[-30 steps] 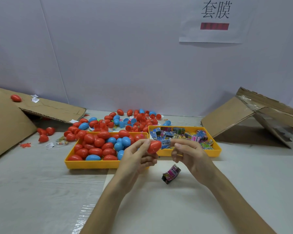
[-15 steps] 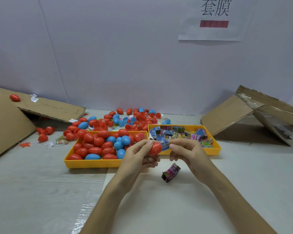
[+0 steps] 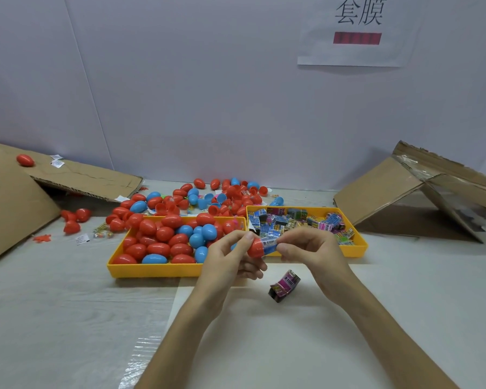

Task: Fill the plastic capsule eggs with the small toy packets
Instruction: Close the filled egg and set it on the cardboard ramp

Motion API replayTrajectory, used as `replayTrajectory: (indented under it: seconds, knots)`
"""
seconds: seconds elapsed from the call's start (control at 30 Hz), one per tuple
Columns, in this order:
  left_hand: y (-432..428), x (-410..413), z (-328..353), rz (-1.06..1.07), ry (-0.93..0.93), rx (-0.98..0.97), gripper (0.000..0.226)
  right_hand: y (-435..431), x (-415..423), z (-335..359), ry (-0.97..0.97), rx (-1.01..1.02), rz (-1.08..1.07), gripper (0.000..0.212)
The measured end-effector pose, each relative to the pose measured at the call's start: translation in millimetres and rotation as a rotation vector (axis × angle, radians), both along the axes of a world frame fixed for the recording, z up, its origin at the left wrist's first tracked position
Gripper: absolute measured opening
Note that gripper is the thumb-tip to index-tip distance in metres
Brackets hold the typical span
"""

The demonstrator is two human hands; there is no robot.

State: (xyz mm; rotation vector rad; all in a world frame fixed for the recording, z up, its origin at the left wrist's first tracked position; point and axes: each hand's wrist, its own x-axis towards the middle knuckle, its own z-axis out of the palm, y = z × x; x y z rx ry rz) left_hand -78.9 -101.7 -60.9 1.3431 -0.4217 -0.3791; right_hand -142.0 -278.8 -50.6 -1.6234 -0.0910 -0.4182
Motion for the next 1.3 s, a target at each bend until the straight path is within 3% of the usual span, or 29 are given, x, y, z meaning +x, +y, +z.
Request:
replayTrajectory:
  seconds: [0.2, 0.4, 0.67, 0.87, 0.97, 1.3]
  knots:
    - [-2.4, 0.0, -1.9, 0.042, -0.052, 0.076, 0.025, 1.5, 0.1, -1.0, -0.022, -0.046, 0.012, 0.010]
    - [-3.5, -0.9, -2.7, 0.066, -0.072, 0.109, 0.027, 2.7, 0.7, -1.0, -0.049, -0.099, -0.030, 0.035]
    - [-5.1, -2.7, -1.8, 0.084, -0.112, 0.130, 0.030, 9.1, 2.8, -4.8, -0.121, -0.304, -0.094, 0.024]
    - [-4.4, -3.3, -1.5, 0.007, -0.156, 0.040, 0.015, 3.7, 5.4, -5.7, -0.186, -0.274, -0.161, 0.023]
    - [-4.2, -4.3, -2.3, 0.013, -0.213, 0.037, 0.020, 3.5, 5.4, -5.0, -0.203, -0.269, -0.194, 0.014]
    - [-4.6, -3.9, -2.5, 0.070, -0.249, 0.024, 0.022, 5.9, 4.7, -4.9, -0.249, -0.295, -0.233, 0.016]
